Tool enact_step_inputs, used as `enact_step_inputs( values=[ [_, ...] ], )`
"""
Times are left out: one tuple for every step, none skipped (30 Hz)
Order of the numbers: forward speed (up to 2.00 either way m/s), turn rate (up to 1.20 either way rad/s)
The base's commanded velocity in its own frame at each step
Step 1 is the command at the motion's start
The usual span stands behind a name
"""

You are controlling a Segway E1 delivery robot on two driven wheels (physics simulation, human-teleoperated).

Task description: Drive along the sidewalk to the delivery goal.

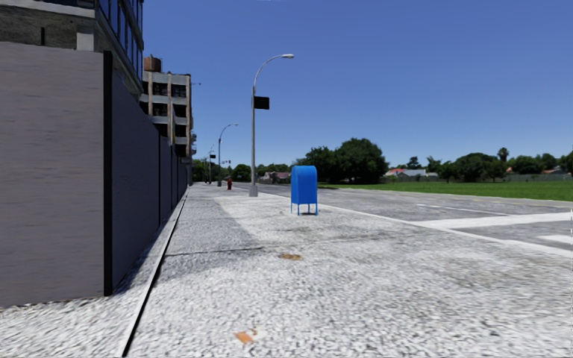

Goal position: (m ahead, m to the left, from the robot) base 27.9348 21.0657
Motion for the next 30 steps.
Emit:
enact_step_inputs(
  values=[
    [2.0,0.01],
    [2.0,0.01],
    [2.0,0.01],
    [2.0,0.0],
    [2.0,0.0],
    [2.0,0.0],
    [2.0,0.0],
    [2.0,0.0],
    [2.0,0.0],
    [2.0,0.0],
    [2.0,0.0],
    [2.0,0.0],
    [2.0,0.0],
    [2.0,0.0],
    [2.0,0.0],
    [2.0,0.0],
    [2.0,0.0],
    [2.0,0.0],
    [2.0,0.0],
    [2.0,0.0],
    [2.0,0.0],
    [2.0,0.0],
    [2.0,0.0],
    [2.0,0.0],
    [2.0,0.67],
    [2.0,1.2],
    [2.0,1.2],
    [2.0,1.2],
    [2.0,1.2],
    [2.0,1.08]
  ],
)
